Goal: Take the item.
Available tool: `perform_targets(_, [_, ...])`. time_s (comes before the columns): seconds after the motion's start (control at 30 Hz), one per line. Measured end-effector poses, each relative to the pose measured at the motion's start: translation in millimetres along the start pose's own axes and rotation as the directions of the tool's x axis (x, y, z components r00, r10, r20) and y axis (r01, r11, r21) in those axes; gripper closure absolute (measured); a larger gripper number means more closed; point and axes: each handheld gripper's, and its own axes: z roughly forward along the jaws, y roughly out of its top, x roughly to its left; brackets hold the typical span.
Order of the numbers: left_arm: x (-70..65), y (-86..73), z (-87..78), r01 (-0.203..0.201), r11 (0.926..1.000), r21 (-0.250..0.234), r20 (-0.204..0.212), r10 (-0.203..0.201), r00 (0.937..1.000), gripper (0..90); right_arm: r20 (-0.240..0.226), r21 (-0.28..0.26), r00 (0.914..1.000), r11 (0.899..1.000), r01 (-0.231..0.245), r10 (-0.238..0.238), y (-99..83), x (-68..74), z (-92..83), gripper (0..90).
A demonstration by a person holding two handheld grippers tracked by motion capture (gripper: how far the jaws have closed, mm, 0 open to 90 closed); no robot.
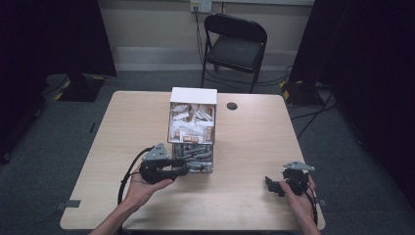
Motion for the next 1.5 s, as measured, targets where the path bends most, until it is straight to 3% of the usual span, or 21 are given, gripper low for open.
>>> perform_targets(0.27, [3.3, -0.5, 8.0, -0.013, 0.9997, 0.022, -0.007, 0.013, 0.9999, 65.1, 0.000, 0.000, 1.0000, 1.000, 0.000, 0.000, 0.0, 0.0, 0.0, 0.0])
perform_targets(0.33, [4.6, -0.7, 9.8, -0.006, 1.0000, 0.001, 0.008, 0.006, 0.9999, 70.4, 0.000, 0.000, 1.0000, 1.000, 0.000, 0.000, 0.0, 0.0, 0.0, 0.0])
perform_targets(0.67, [4.9, -4.2, 13.6, -0.010, 0.9999, -0.005, 0.012, 0.010, 0.9999, 70.3, 0.000, 0.000, 1.0000, 1.000, 0.000, 0.000, 0.0, 0.0, 0.0, 0.0])
perform_targets(1.0, [3.9, -7.7, 19.9, -0.030, 0.9994, 0.018, 0.003, 0.030, 0.9995, 73.0, 0.000, 0.000, 1.0000, 1.000, 0.000, 0.000, 0.0, 0.0, 0.0, 0.0])
perform_targets(1.07, [3.4, -8.1, 20.0, -0.018, 0.9998, 0.004, 0.001, 0.018, 0.9998, 72.9, 0.000, 0.000, 1.0000, 1.000, 0.000, 0.000, 0.0, 0.0, 0.0, 0.0])
perform_targets(1.5, [3.8, -7.8, 22.2, -0.026, 0.9996, 0.008, -0.010, 0.026, 0.9996, 85.9, 0.000, 0.000, 1.0000, 1.000, 0.000, 0.000, 0.0, 0.0, 0.0, 0.0])
